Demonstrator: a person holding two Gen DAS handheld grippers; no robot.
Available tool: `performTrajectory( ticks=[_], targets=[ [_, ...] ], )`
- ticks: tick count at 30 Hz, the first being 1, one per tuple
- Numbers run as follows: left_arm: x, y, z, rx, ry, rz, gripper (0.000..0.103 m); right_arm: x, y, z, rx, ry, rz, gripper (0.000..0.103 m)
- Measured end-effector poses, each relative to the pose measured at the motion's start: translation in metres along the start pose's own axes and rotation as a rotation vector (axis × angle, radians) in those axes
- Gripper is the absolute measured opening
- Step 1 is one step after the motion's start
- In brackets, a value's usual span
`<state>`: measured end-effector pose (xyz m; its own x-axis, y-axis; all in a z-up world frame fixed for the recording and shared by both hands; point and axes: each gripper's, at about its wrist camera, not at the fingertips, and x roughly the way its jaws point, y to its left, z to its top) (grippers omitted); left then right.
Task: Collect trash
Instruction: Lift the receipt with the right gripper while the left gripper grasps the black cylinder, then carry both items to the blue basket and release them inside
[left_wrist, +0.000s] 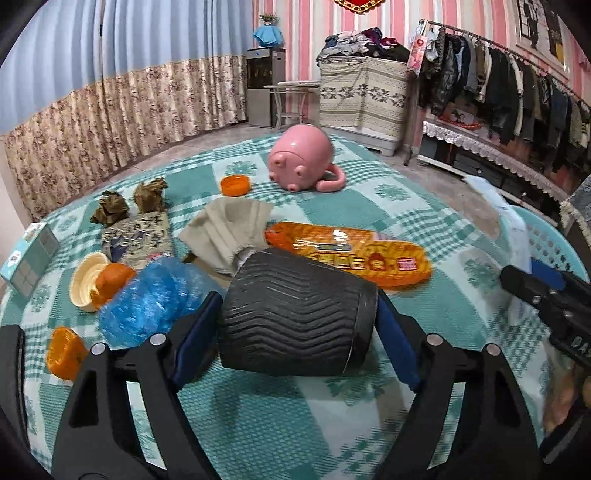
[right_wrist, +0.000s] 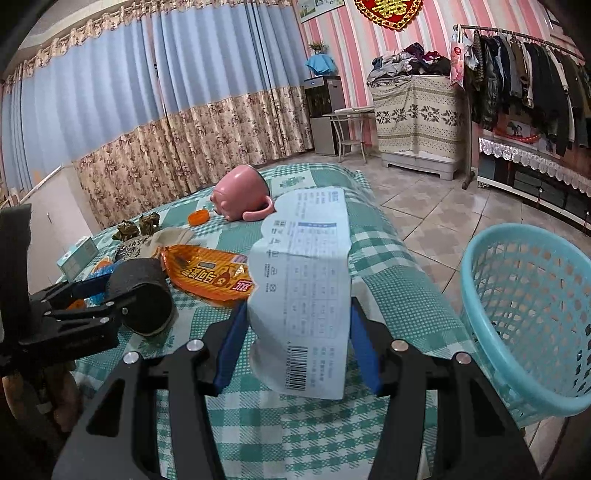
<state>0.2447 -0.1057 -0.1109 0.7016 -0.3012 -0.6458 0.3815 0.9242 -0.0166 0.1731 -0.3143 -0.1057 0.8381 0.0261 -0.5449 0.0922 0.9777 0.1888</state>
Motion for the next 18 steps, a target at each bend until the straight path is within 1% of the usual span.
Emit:
performTrajectory(
  ticks=[2,4,8,9,13,18],
  targets=[
    [0.0,-0.005,0.0,0.009,0.005,-0.005,0.076,0.0,0.001,0.0,0.0,-0.001,-0.001,0.053],
    [-0.001,-0.011,0.0,0.03,0.006,0.018,0.076,-0.001,0.001,0.001,0.002,-0.005,-0.004,0.053],
    [-0.01,-0.015,0.0,0.03,-0.001,0.021,0.075,-0.012,0.0,0.003,-0.018,-0.025,-0.02,0.053],
    [-0.017,-0.016,0.001,0.03,-0.015,0.034,0.073,-0.016,-0.001,0.005,-0.024,-0.031,-0.025,0.053],
    [-0.044,-0.022,0.009,0.017,-0.077,0.059,0.073,-0.032,-0.012,0.013,-0.039,-0.059,-0.048,0.053],
    [-0.068,-0.044,0.024,0.003,-0.162,0.074,0.073,-0.055,-0.044,0.026,-0.032,-0.1,-0.1,0.054]
  ],
)
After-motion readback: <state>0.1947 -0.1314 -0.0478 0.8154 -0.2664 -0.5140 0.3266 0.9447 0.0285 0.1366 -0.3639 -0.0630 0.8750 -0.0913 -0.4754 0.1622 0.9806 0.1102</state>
